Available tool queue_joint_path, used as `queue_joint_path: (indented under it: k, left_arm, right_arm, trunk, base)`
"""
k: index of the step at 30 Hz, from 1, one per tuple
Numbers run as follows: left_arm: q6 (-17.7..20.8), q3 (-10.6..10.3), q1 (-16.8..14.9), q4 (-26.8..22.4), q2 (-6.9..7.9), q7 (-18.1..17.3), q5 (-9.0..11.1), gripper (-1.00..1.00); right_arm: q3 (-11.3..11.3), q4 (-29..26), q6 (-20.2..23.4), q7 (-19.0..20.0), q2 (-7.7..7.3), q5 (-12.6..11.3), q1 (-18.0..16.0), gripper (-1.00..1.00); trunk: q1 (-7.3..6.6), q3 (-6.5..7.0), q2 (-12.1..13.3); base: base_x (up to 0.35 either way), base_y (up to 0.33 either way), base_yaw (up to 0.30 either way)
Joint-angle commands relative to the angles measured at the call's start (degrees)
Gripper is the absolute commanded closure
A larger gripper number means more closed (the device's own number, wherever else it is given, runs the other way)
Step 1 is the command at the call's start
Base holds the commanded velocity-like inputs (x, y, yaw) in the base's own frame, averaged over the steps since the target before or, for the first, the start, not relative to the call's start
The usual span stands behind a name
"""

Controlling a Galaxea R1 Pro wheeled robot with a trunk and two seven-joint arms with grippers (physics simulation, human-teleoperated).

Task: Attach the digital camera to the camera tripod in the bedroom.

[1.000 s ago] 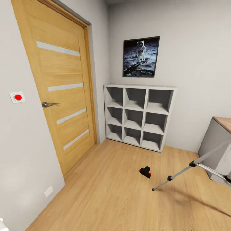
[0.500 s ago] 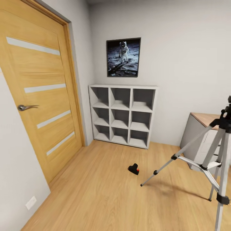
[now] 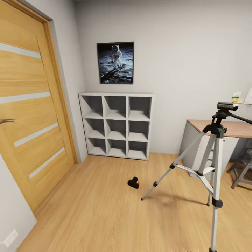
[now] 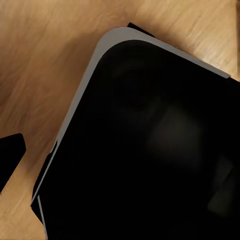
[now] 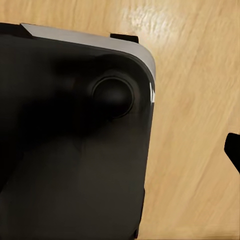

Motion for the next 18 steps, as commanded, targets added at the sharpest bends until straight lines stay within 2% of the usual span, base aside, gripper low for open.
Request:
queue_joint_path:
  k: [1,12,18]
  left_arm:
    - [-0.05,0.04,0.04,-0.11,0.00,0.05,0.12,-1.00]
    - [-0.05,0.04,0.05,-0.11,0.00,0.05,0.09,-1.00]
    - [0.00,-0.03,0.05,-0.11,0.00,0.05,0.00,-1.00]
  right_arm:
    - [0.02,-0.05,-0.06,-0.15,0.00,0.51,0.01,-1.00]
    - [0.02,-0.05,-0.11,-0.14,0.00,0.53,0.02,-1.00]
    - [0.06,-0.05,-0.10,-0.12,-0.01,0.59,0.03,-1.00]
  trunk:
    - [0.00,-0.04,-0.02]
    - [0.00,-0.04,-0.02]
    - [0.00,-0.04,-0.02]
  base:
    - [0.000,0.000,-0.286]
    - [0.000,0.000,-0.287]
    - [0.037,0.000,-0.140]
